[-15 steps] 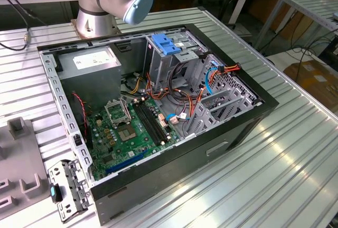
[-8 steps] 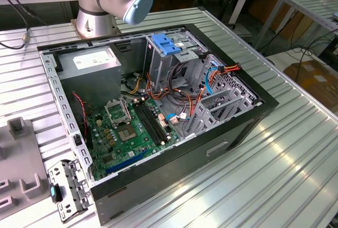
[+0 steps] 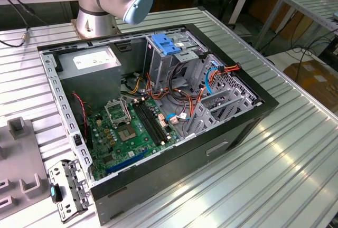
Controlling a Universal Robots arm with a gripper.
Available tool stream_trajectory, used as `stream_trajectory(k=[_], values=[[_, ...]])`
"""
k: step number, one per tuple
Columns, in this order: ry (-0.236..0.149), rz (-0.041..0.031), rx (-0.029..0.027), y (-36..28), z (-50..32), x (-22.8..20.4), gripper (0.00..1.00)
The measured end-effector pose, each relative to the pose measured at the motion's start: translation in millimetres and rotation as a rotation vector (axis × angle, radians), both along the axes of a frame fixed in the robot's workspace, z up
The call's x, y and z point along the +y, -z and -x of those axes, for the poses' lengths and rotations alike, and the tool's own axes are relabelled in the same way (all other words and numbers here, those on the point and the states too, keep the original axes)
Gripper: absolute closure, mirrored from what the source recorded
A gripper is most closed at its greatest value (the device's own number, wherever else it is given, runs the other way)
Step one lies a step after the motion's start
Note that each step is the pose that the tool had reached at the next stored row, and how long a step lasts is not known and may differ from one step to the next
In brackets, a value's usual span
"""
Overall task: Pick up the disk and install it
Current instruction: 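Pick up the disk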
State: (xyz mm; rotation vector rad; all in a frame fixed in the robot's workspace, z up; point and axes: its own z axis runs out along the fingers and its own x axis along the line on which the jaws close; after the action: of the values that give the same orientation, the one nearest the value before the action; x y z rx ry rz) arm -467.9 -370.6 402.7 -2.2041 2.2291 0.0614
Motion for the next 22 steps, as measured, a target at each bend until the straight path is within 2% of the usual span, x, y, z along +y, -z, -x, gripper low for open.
stream_trajectory(k=[22], values=[[0.000,0.0000,0.0001,-8.8,0.0,0.0,0.63]])
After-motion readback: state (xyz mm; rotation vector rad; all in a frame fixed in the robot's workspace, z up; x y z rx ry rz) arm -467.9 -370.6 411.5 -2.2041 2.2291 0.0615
